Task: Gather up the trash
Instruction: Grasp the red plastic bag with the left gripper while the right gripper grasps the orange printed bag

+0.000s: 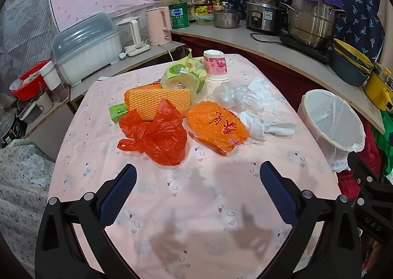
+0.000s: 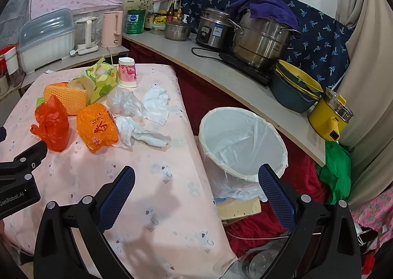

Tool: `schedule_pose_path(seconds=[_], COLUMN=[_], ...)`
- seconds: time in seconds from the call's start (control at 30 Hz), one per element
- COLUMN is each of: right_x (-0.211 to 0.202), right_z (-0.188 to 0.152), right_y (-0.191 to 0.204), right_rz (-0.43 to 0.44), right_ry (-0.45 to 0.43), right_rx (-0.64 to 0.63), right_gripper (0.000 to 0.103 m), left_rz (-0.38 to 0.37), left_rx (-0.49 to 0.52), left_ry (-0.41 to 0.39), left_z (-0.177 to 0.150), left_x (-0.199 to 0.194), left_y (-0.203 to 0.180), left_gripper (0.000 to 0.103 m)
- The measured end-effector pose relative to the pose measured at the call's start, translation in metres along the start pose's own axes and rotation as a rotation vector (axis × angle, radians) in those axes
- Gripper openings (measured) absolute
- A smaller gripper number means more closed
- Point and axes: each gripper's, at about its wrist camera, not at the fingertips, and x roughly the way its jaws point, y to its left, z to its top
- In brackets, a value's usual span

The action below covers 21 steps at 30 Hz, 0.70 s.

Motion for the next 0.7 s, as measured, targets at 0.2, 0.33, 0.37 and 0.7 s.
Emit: schedule_pose_path(seconds=[0.2,0.33,0.37,0.7], right_x=[0.005,0.017,0.020,0.061], right_z=[0.003,0.006,0.007,0.025], right_y=[0.004,0.007,0.008,0.028], right_rz=[0.002,0.002,0.002,0.023], right_ry=[0.000,0.007,0.008,0.009], right_rx=[0.000,0.010,0.013,0.034], right_gripper=[0.096,0.096,0.096,0.096], left_rz=[0.001,0.023,0.029,0.037], left_rx=[-0.011,-0.051,-0.062,-0.215], left_ry=[0.010,0.030,0.035,0.114], left_z=[0.002,0.005,0.006,0.006], left_x=[0.009,0.024,0.028,0.088], left_y=[0.006,0.023,0.028,0.096], left_gripper=[0.096,0.096,0.096,0.096])
